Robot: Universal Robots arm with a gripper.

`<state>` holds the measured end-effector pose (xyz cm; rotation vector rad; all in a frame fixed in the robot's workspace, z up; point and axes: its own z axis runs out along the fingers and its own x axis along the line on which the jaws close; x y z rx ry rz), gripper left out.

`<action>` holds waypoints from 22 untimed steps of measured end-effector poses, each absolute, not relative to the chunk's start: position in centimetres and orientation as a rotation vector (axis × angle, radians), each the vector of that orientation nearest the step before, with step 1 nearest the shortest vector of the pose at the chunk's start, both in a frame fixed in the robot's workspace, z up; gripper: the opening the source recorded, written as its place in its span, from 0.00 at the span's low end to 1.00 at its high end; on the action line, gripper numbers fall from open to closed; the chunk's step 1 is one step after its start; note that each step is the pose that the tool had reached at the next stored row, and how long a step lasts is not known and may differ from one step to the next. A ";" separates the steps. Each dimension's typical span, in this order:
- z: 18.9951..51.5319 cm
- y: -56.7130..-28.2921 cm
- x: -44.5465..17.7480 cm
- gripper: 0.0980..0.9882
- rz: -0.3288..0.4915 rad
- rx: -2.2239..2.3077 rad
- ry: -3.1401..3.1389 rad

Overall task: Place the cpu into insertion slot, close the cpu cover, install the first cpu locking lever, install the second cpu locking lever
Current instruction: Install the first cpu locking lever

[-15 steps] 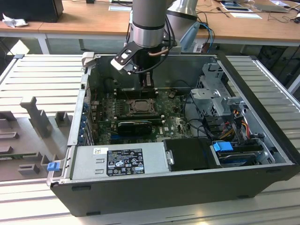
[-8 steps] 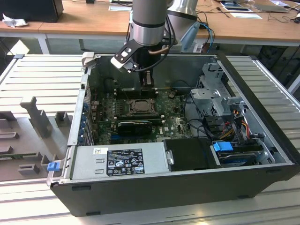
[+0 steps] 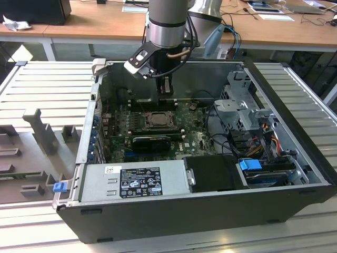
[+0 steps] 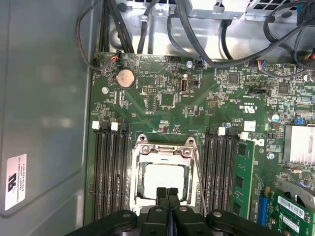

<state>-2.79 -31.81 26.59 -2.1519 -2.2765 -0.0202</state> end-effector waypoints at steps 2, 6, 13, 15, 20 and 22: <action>26.8 -31.8 -2.8 0.01 -0.020 -2.152 -2.276; 27.3 -31.8 -2.8 0.01 -0.020 -2.154 -2.274; 27.9 -31.8 -2.8 0.01 -0.020 -2.156 -2.272; 28.2 -31.8 -2.8 0.01 -0.020 -2.158 -2.271; 29.0 -31.8 -2.8 0.01 -0.020 -2.160 -2.269; 29.4 -31.8 -2.8 0.01 -0.020 -2.160 -2.269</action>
